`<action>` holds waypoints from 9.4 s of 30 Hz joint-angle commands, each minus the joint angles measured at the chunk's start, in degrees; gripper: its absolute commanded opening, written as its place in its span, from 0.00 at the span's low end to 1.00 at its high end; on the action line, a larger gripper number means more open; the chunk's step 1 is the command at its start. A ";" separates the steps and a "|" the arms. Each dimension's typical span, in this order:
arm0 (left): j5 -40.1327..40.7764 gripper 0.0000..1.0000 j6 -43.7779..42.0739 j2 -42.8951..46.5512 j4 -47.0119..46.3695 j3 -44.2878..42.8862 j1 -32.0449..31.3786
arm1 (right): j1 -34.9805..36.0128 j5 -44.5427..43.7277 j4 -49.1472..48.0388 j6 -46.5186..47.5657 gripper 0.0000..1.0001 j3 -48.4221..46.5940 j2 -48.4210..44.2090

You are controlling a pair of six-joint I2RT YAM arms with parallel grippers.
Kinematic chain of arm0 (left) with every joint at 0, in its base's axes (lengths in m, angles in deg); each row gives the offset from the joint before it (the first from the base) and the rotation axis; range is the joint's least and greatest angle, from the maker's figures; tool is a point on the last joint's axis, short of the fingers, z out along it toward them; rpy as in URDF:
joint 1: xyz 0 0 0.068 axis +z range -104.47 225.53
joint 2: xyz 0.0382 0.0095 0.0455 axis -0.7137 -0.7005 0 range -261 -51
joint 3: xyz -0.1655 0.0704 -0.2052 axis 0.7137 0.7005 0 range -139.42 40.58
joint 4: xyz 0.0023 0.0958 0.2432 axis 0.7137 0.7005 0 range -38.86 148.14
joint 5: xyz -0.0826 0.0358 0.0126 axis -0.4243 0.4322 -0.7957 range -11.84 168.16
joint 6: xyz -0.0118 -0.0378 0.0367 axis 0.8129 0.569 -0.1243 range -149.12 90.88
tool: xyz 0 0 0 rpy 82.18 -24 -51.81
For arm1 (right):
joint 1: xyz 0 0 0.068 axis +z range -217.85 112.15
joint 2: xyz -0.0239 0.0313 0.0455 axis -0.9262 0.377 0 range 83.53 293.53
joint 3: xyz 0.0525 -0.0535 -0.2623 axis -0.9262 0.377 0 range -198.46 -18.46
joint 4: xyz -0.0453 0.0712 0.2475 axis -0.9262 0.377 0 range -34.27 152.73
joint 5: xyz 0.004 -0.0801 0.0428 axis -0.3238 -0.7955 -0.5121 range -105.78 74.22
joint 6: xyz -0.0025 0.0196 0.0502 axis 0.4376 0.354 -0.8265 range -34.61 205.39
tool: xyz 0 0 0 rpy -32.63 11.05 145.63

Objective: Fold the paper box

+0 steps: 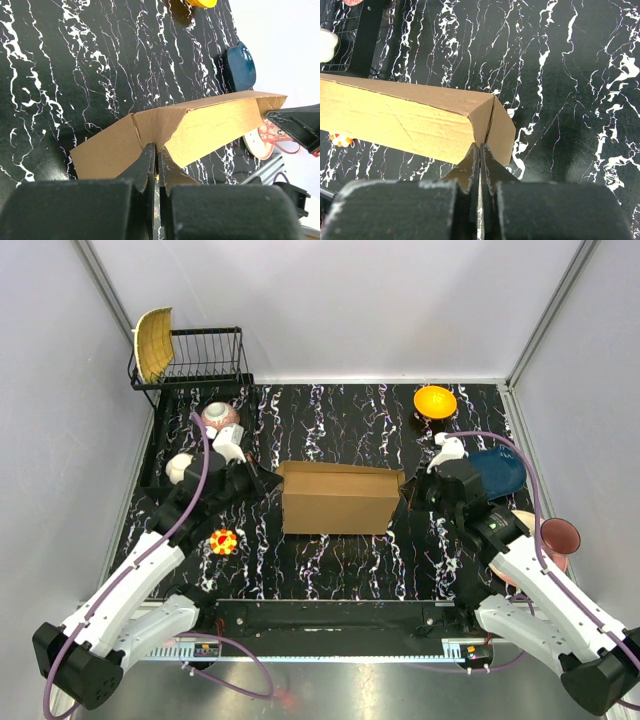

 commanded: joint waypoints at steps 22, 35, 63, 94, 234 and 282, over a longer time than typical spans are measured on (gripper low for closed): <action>5.66 0.00 -1.44 3.70 -9.25 6.75 0.04 | 3.19 -3.47 7.07 1.14 0.00 -0.41 1.13; 9.42 0.00 -2.59 9.41 -23.40 20.37 -3.82 | 3.72 -2.95 5.93 0.52 0.00 -0.23 2.27; 37.91 0.00 -4.43 1.59 -28.59 27.32 -23.69 | 4.42 -3.21 5.75 -1.68 0.11 0.48 1.39; 38.71 0.02 -5.31 3.00 -23.49 23.54 -23.96 | 4.51 -10.41 0.74 1.13 0.27 -4.45 1.12; 40.99 0.32 -5.13 3.26 -18.40 21.62 -23.87 | 4.42 -12.97 11.05 -1.68 0.56 -14.03 -4.15; 45.21 0.71 -4.17 1.32 -9.00 15.37 -23.60 | 4.51 15.08 -23.07 -11.96 0.00 15.05 5.95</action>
